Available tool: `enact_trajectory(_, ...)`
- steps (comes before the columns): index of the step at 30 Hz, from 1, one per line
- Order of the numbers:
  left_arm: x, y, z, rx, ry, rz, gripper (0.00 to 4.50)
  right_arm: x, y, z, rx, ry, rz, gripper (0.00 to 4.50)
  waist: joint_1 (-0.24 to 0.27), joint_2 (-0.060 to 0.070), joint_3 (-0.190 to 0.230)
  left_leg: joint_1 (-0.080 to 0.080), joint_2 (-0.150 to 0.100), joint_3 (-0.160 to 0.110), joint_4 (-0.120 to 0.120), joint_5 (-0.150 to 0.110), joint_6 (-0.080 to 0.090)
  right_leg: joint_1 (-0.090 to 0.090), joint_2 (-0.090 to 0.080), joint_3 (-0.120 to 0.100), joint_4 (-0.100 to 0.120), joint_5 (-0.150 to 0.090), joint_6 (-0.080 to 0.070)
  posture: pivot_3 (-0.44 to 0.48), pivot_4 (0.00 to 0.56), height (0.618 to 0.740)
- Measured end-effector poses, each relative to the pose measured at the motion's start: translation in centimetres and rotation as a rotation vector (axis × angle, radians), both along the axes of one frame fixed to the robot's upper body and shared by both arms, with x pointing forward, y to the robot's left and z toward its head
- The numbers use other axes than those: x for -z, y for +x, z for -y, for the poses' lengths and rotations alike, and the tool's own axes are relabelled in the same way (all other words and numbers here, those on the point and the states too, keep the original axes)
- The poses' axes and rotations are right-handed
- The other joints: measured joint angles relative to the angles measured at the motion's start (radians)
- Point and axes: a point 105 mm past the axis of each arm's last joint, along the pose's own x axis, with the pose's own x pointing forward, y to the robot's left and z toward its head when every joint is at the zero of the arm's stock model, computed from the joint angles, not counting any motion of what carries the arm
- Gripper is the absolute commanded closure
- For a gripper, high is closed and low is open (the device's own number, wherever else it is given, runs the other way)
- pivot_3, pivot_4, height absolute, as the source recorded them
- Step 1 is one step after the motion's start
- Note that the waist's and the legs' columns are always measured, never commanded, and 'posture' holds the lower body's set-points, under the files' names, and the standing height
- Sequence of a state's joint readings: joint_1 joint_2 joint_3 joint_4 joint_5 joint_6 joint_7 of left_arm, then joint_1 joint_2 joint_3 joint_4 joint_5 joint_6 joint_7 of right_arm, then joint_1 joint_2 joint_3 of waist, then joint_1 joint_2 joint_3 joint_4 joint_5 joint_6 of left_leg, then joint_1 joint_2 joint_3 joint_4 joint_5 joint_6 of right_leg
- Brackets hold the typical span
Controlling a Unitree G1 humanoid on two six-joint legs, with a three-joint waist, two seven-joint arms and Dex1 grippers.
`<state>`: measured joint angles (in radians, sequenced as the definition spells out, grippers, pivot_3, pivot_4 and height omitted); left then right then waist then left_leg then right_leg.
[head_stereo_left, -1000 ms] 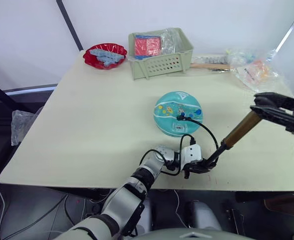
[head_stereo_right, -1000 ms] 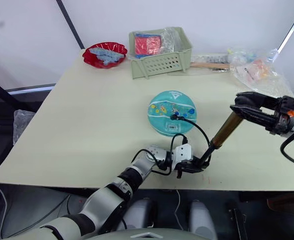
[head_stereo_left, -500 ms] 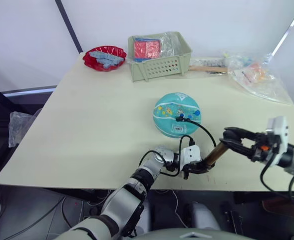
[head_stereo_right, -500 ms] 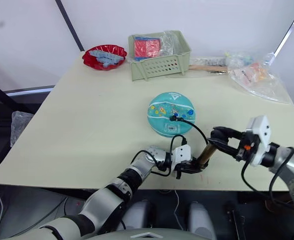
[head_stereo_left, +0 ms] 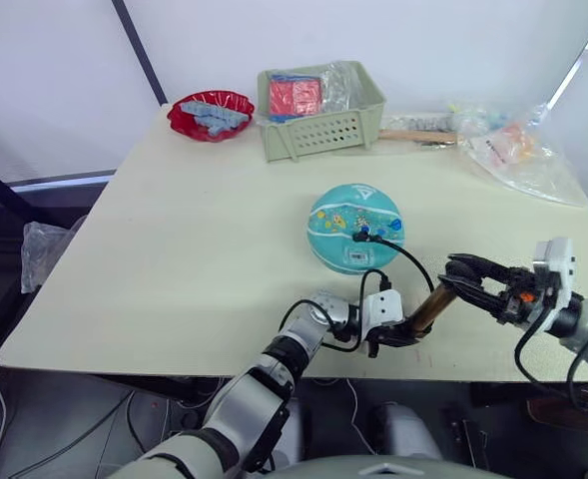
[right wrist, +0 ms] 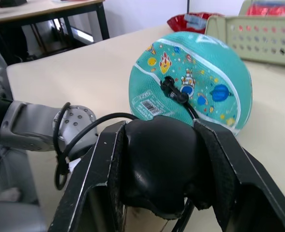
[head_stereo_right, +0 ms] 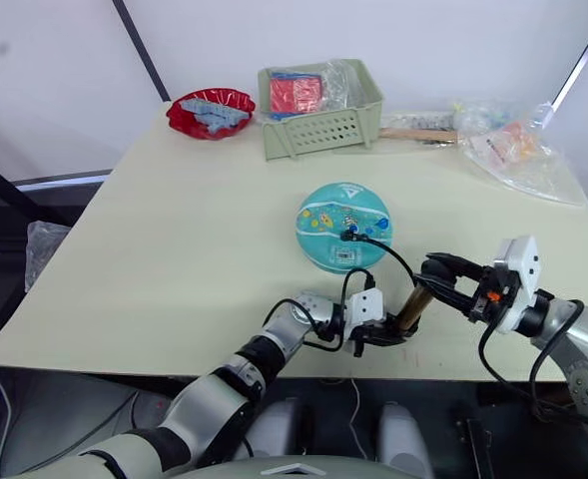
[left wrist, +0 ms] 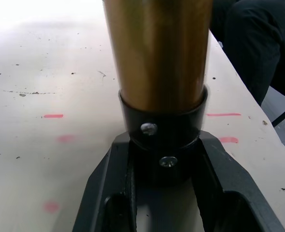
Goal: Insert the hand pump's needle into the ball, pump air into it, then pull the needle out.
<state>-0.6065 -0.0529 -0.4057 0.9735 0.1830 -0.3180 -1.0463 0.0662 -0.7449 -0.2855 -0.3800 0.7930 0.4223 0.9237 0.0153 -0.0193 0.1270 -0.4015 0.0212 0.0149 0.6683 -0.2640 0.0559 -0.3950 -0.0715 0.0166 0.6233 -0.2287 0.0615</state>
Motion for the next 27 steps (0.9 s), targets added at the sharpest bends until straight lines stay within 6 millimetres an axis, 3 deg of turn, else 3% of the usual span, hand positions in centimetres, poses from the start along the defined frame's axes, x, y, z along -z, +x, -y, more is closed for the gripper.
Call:
enact_trajectory(13,-0.3,0.0,0.2,0.008,-0.016,0.016,3.47,-11.3,-0.3,1.6,-0.071,0.030,0.119,2.85,0.002,0.004,0.011,-0.003,0.000,-0.001,0.000,0.000,0.000,-0.001,0.000,-0.001,-0.001,0.000,0.000,0.000,0.150,0.738)
enact_trajectory(17,-0.5,0.0,0.4,0.017,-0.023,0.021,3.47,-11.6,-0.3,1.9,-0.065,0.028,0.095,2.85,0.006,0.004,0.012,-0.013,-0.001,-0.001,0.002,0.000,0.000,-0.010,-0.001,-0.001,-0.001,0.001,0.001,0.000,0.150,0.738)
enact_trajectory(23,-0.5,-0.1,0.5,0.020,-0.024,0.021,3.47,-11.5,-0.6,2.3,-0.053,0.016,0.085,2.85,0.008,0.004,0.012,-0.014,-0.002,0.000,0.002,0.000,0.000,-0.011,-0.001,0.000,-0.001,0.002,0.002,0.000,0.150,0.738)
enact_trajectory(27,-0.5,0.0,0.3,0.016,-0.019,0.020,3.47,-10.2,-0.9,2.4,-0.030,0.018,0.114,2.85,0.006,0.003,0.011,-0.012,-0.001,-0.001,0.002,0.000,0.000,-0.010,0.001,-0.001,-0.001,0.001,0.002,0.000,0.150,0.738)
